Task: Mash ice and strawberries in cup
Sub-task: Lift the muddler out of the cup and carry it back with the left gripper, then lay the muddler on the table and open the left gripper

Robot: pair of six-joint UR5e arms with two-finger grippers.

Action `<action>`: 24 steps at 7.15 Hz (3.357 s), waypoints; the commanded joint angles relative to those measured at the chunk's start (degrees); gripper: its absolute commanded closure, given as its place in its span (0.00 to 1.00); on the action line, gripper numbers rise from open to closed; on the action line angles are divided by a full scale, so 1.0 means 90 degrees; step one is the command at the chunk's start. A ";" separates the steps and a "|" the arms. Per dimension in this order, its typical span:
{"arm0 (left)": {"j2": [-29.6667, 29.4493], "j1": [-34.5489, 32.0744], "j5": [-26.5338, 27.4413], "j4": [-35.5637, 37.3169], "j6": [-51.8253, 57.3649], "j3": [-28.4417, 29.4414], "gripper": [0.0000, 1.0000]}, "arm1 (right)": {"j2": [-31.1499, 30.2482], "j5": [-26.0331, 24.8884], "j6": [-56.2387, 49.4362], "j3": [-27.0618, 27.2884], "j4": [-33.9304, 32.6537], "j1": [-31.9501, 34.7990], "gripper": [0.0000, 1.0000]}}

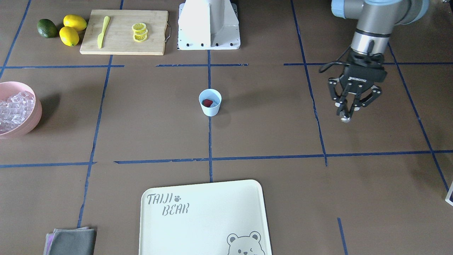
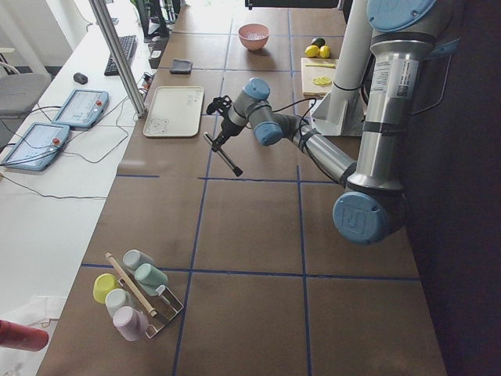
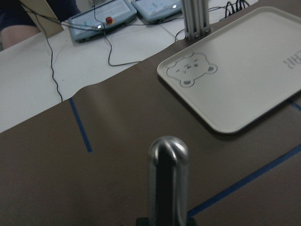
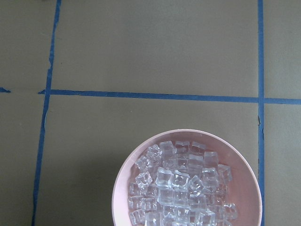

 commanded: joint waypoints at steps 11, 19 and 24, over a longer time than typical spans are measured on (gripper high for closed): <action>0.0405 -0.1492 -0.3047 0.1713 0.0765 0.2714 1.00 | -0.0167 0.0171 -0.0285 -0.0095 0.0040 0.0153 0.00; 0.0160 -0.1052 -0.3047 0.1410 0.0755 0.3096 0.98 | -0.0147 0.0171 -0.0285 -0.0095 0.0050 0.0153 0.00; 0.0092 -0.1033 -0.3047 0.1410 0.0716 0.3184 0.06 | -0.0147 0.0171 -0.0285 -0.0085 0.0040 0.0153 0.00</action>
